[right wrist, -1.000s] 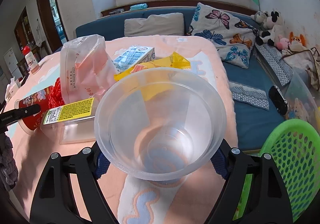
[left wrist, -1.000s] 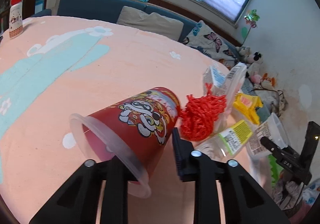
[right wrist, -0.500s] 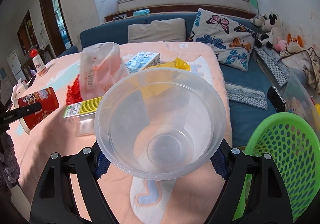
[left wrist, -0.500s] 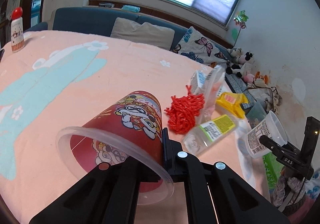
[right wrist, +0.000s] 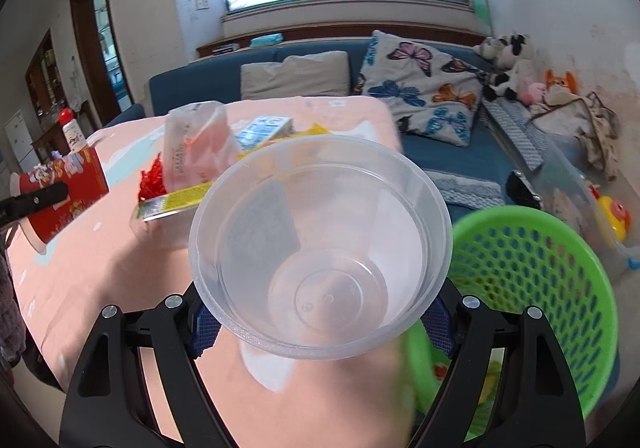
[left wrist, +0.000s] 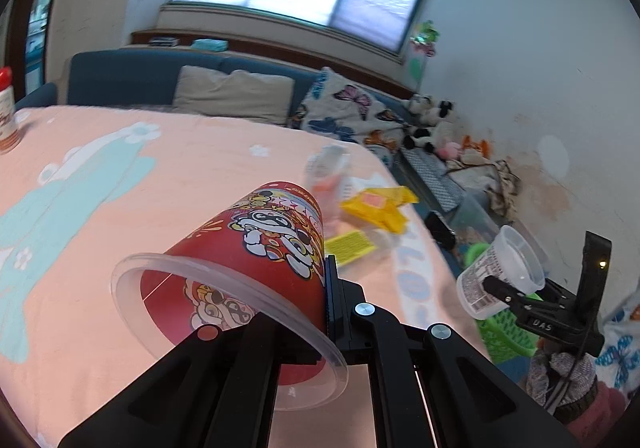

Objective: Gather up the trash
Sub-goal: 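Carry the clear cup and red snack cup to the green basket and release both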

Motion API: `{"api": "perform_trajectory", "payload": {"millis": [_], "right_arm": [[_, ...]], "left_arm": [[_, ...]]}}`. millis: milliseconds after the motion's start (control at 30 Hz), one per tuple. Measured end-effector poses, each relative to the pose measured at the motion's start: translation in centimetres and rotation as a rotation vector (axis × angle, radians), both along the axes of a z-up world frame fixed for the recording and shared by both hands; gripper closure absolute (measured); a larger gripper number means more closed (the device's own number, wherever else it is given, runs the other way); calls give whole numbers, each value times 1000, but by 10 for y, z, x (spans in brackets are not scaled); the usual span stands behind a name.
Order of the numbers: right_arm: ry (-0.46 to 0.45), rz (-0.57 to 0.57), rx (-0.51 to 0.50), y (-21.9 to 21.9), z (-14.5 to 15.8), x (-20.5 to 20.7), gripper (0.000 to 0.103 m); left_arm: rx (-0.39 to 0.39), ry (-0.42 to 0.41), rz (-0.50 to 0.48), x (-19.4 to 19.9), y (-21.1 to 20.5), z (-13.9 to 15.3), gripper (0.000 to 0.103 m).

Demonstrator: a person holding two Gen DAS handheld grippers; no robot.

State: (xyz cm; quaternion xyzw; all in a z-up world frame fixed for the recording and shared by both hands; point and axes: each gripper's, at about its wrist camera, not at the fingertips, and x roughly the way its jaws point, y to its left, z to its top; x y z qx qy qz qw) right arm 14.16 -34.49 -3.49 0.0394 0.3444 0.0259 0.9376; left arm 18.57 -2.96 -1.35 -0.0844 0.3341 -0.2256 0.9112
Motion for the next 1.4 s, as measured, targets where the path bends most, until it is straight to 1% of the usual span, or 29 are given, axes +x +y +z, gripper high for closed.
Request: {"api": "perform_trajectory", "payload": {"millis": [200,400,700,833,900,1100,1267,1400], "right_arm": [[14,-85,-6,-37,-4,-20,22],[36,-182,-6,-83,-13,-43,22],[64,-262,-3,-129,-26,-68,21],[71,-281,3,-143,-31,-74,21],[75,-292,10,-149,-33,-77,19],[88,-310,18,-163,-38,-85,16],[87,-320,28,-172,-40,-93,16],[90,-318,32,-176,-41,-96,12]], "left_arm": [[5,-7,-91,-3,-46,6,101],[18,-9,-197,-6,-101,10,101],[47,-1,-326,-12,-176,12,101],[64,14,-382,-19,-208,6,101],[74,23,-405,-20,-223,2,101],[118,54,-461,-22,-264,-17,101],[137,79,-480,-19,-286,-29,101],[138,106,-487,-15,-295,-37,100]]}}
